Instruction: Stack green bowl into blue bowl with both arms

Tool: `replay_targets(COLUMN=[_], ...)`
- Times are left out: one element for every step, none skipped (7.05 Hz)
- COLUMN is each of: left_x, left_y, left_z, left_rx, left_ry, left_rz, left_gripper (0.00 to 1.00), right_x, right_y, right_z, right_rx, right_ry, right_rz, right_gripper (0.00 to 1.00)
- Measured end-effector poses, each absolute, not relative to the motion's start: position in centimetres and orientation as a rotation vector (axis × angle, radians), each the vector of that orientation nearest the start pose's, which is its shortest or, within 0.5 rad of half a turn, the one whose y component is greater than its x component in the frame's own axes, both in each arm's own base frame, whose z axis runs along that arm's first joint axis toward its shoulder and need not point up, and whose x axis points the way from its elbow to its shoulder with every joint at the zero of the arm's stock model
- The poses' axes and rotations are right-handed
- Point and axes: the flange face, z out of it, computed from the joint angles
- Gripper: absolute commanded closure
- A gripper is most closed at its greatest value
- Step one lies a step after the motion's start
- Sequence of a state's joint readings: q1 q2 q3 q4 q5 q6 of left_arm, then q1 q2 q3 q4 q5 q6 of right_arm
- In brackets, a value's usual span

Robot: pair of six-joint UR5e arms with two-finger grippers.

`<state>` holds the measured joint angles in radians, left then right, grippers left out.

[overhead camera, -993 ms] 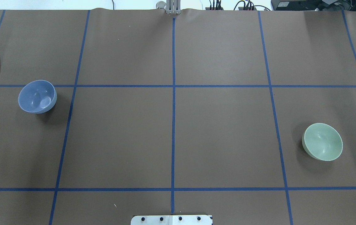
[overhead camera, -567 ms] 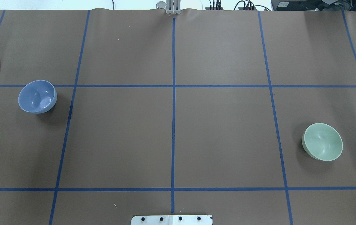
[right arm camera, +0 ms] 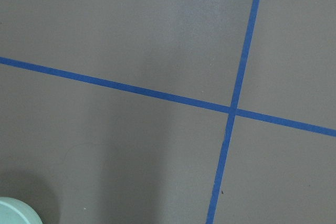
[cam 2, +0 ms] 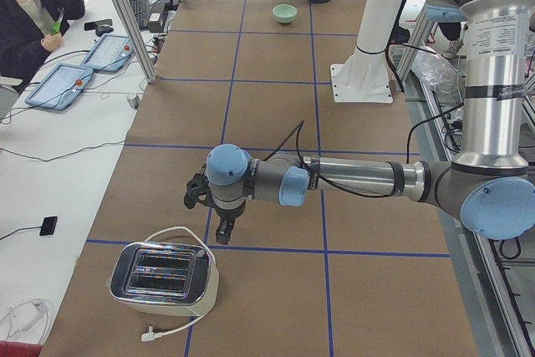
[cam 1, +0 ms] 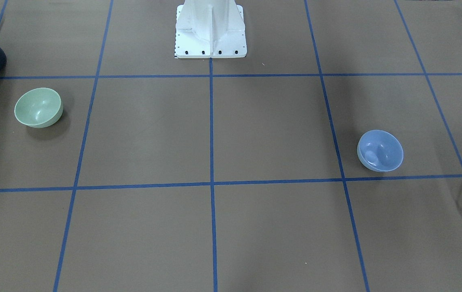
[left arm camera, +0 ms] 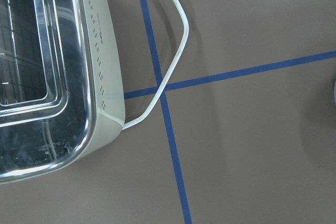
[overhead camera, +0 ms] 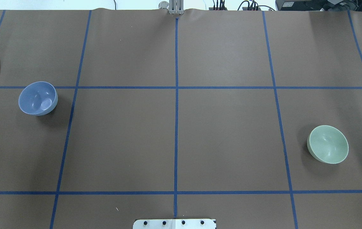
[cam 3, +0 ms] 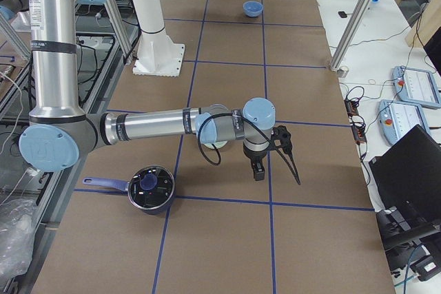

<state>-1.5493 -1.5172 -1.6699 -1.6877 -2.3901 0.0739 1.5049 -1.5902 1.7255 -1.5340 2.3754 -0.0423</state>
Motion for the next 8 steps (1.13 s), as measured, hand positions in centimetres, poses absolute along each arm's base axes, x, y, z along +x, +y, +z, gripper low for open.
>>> replay_targets(left_x=[-5.02, -5.02, -5.02, -5.02, -5.02, -5.00, -4.97, -4.95], left_y=[-48.00, -48.05, -48.09, -48.10, -48.11, -48.14, -48.17, -48.21], left_z=[61.89, 61.67, 61.52, 61.42, 61.27, 61.13, 61.04, 60.95], left_rx=[0.181, 0.188, 0.191, 0.194, 0.197, 0.200, 0.201, 0.203], left_ry=[0.813, 0.813, 0.813, 0.813, 0.813, 0.813, 0.813, 0.813], left_rz=[0.159, 0.162, 0.163, 0.164, 0.166, 0.167, 0.169, 0.170], left_gripper=[0.02, 0.02, 0.02, 0.02, 0.02, 0.02, 0.02, 0.01], right_x=[2.91, 2.85, 2.81, 2.79, 2.77, 2.77, 2.77, 2.71], right_y=[-49.33, -49.32, -49.32, -49.33, -49.33, -49.33, -49.33, -49.33], right_z=[58.70, 58.79, 58.89, 58.95, 59.00, 59.00, 59.00, 59.01], right_rx=[0.150, 0.147, 0.145, 0.144, 0.143, 0.143, 0.143, 0.142], right_ry=[-0.805, -0.806, -0.805, -0.805, -0.804, -0.805, -0.805, -0.805], right_rz=[-0.170, -0.168, -0.168, -0.168, -0.168, -0.168, -0.168, -0.169], right_gripper=[0.00, 0.00, 0.00, 0.00, 0.00, 0.00, 0.00, 0.00])
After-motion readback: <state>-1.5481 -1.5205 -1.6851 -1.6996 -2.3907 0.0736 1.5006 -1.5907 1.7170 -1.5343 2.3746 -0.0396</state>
